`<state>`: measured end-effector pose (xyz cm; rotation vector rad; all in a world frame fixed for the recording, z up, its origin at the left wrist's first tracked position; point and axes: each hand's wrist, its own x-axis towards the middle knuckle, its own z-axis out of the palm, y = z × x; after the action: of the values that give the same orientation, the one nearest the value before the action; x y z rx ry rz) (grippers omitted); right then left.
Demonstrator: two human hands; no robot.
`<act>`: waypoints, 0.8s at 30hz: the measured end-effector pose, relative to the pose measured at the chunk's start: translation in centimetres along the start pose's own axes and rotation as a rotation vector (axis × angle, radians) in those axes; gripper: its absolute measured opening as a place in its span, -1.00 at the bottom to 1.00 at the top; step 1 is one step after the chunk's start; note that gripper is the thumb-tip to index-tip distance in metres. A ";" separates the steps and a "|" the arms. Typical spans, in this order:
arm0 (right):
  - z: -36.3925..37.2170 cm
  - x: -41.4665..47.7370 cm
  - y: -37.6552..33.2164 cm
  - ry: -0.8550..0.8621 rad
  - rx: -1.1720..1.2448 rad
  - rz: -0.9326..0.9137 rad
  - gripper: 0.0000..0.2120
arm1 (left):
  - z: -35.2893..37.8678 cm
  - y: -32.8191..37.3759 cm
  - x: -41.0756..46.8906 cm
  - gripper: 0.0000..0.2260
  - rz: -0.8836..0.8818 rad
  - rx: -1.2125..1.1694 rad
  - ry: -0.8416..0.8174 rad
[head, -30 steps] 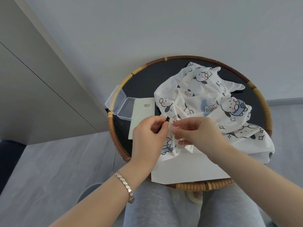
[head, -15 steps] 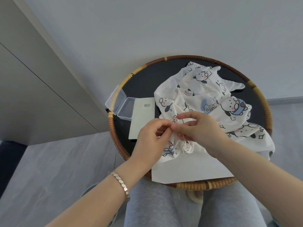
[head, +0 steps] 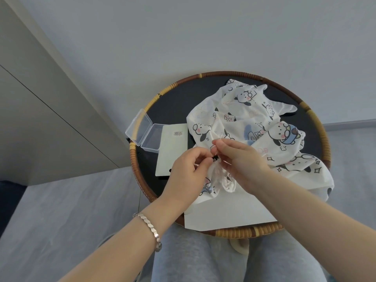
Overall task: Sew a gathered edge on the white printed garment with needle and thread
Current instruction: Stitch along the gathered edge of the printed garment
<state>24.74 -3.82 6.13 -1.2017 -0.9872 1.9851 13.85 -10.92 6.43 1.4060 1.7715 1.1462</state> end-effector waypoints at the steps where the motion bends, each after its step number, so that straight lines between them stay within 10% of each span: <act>1: 0.2 0.2 0.0 0.005 0.052 -0.002 -0.87 | 0.0 0.1 0.1 -0.88 -0.008 -0.024 0.005; 9: -0.6 1.9 -1.8 -0.079 0.289 -0.031 -0.86 | -0.1 0.3 0.5 -0.84 -0.192 -0.416 -0.036; 14: -5.6 4.5 -0.7 0.059 -1.244 -0.555 -0.81 | -0.6 -0.6 0.3 -0.81 -0.212 -0.373 -0.031; 17: -8.9 6.0 -0.8 0.175 -1.832 -0.356 -0.73 | -1.0 -0.9 0.1 -0.81 -0.215 -0.394 -0.018; 21: -8.1 5.3 -1.9 0.362 -1.418 -0.255 -0.76 | -1.0 -1.1 0.2 -0.82 -0.222 -0.400 -0.013; 24: -5.0 3.3 -2.9 0.057 -0.971 -0.150 -0.81 | -0.9 -1.0 0.3 -0.82 -0.208 -0.399 -0.016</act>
<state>28.29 1.74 5.55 -1.5638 -2.0510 1.3215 12.56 -10.93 5.94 0.9700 1.5283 1.2826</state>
